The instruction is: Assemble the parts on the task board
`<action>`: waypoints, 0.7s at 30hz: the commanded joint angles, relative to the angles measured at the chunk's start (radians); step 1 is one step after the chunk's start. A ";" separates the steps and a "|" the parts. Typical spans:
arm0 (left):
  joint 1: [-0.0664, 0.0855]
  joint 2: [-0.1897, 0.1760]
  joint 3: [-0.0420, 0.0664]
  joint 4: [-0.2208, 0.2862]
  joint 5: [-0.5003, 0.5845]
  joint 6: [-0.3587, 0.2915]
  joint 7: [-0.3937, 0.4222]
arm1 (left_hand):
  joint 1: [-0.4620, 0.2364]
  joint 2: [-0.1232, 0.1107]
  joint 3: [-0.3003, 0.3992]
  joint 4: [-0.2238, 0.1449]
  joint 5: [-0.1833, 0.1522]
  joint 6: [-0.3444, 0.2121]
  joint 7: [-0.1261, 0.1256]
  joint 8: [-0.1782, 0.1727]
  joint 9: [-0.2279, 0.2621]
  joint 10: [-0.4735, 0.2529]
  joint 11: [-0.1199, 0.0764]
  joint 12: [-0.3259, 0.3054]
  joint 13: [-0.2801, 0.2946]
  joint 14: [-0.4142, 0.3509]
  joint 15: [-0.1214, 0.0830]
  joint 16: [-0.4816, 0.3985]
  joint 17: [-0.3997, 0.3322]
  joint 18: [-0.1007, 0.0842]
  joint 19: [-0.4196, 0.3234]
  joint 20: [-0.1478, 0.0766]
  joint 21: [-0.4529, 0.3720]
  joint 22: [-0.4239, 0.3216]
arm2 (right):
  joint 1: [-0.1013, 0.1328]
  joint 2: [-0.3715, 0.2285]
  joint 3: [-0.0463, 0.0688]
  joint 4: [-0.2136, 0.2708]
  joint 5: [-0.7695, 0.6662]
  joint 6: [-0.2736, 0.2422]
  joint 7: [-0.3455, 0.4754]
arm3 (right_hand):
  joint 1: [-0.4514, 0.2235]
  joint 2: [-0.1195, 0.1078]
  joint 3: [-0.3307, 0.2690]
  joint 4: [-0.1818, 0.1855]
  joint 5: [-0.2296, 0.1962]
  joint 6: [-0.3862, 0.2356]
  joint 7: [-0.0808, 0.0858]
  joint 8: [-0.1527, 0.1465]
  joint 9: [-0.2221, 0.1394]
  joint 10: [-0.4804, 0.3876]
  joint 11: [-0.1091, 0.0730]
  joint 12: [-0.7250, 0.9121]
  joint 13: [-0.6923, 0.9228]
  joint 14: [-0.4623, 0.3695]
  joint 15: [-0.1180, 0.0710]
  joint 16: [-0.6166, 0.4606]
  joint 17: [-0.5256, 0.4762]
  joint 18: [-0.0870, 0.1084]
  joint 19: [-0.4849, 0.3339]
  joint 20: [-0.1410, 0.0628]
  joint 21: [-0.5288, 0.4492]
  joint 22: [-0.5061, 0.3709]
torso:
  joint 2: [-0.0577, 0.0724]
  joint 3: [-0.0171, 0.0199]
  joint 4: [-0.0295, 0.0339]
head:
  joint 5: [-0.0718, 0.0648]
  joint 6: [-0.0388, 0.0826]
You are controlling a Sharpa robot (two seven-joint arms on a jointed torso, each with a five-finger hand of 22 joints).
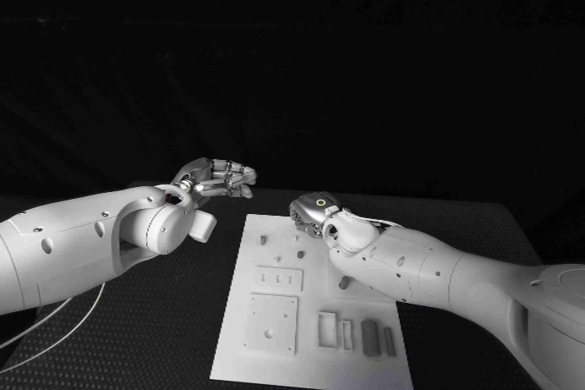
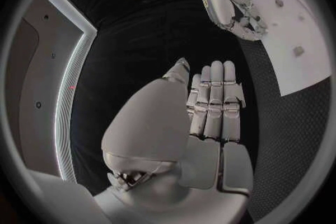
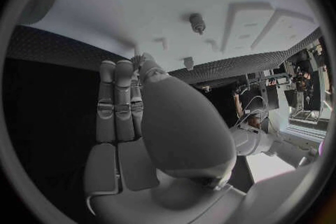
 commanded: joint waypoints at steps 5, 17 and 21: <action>0.003 0.003 0.001 -0.002 -0.005 0.000 0.014 | -0.008 -0.006 -0.004 0.001 -0.006 -0.002 0.001 -0.006 0.001 0.000 0.005 -0.006 0.002 0.003 0.002 -0.007 0.002 -0.007 0.003 -0.006 -0.007 0.000 | -0.001 0.003 0.000 -0.001 -0.013 0.019 -0.006 | 0.004 -0.004 0.008 0.001 0.002 0.009 -0.001 -0.007 0.001 0.028 0.006 0.006 0.024 0.001 -0.004 0.004 0.001 0.030 -0.001 -0.008 0.005 0.023 | -0.001 -0.0003 -0.0003 | 0.000 -0.003; 0.004 0.004 0.001 -0.002 -0.005 -0.001 0.014 | -0.008 -0.006 -0.004 0.000 -0.006 -0.002 0.001 -0.006 0.002 0.000 0.005 -0.007 0.002 0.003 0.001 -0.008 0.003 -0.007 0.003 -0.006 -0.007 0.000 | -0.001 0.003 0.000 0.007 -0.011 0.023 -0.004 | 0.001 -0.006 0.011 0.001 0.002 0.009 -0.001 -0.007 0.001 0.029 0.006 0.005 0.024 0.001 -0.004 0.004 0.001 0.030 -0.002 -0.007 0.006 0.023 | -0.001 -0.0008 -0.0014 | 0.004 -0.005; 0.004 0.004 0.001 -0.003 -0.005 -0.001 0.013 | -0.008 -0.006 -0.004 0.000 -0.006 -0.002 0.001 -0.006 0.002 0.000 0.005 -0.008 0.002 0.003 0.001 -0.008 0.003 -0.007 0.003 -0.006 -0.008 0.000 | -0.001 0.003 0.000 0.010 -0.010 0.025 -0.003 | -0.001 -0.007 0.012 0.002 0.002 0.009 -0.001 -0.007 0.002 0.029 0.006 0.004 0.024 0.001 -0.004 0.004 0.001 0.030 -0.002 -0.007 0.007 0.023 | -0.001 0.0002 -0.0011 | 0.006 -0.005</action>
